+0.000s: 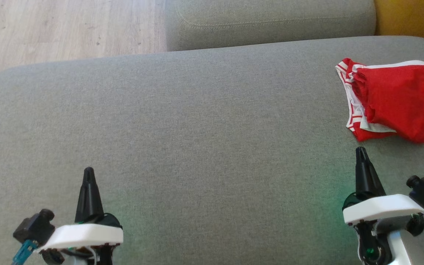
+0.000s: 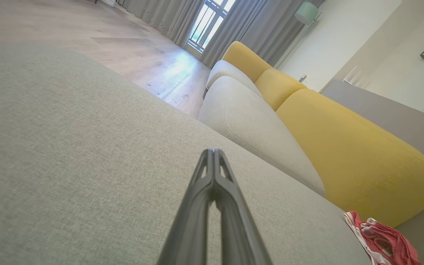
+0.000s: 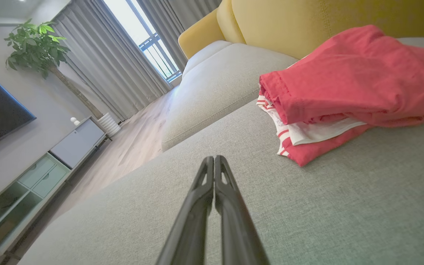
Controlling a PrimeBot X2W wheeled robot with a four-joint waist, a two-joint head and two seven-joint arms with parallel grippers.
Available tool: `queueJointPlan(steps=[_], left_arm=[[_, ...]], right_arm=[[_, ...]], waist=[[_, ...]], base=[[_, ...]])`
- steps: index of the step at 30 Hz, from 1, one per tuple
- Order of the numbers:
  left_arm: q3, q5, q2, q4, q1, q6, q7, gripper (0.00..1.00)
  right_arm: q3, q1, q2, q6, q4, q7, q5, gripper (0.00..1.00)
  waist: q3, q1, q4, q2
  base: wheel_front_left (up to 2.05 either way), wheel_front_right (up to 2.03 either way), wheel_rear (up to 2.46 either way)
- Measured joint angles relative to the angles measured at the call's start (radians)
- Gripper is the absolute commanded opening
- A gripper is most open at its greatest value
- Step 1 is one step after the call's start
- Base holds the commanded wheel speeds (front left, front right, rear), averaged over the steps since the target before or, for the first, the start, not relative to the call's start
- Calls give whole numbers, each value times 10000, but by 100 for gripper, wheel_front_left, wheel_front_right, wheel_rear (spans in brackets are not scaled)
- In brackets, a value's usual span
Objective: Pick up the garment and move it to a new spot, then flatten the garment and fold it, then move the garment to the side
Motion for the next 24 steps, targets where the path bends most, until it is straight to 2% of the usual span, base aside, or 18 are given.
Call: queueJointPlan(steps=[24], left_arm=[[320,-2243,2,23,-19,0,667,0]], right_arm=[[-265,-1,-10,0,-10,487,2573,0]], waist=[[-133,0,-13,0]], base=[[0,0,0]])
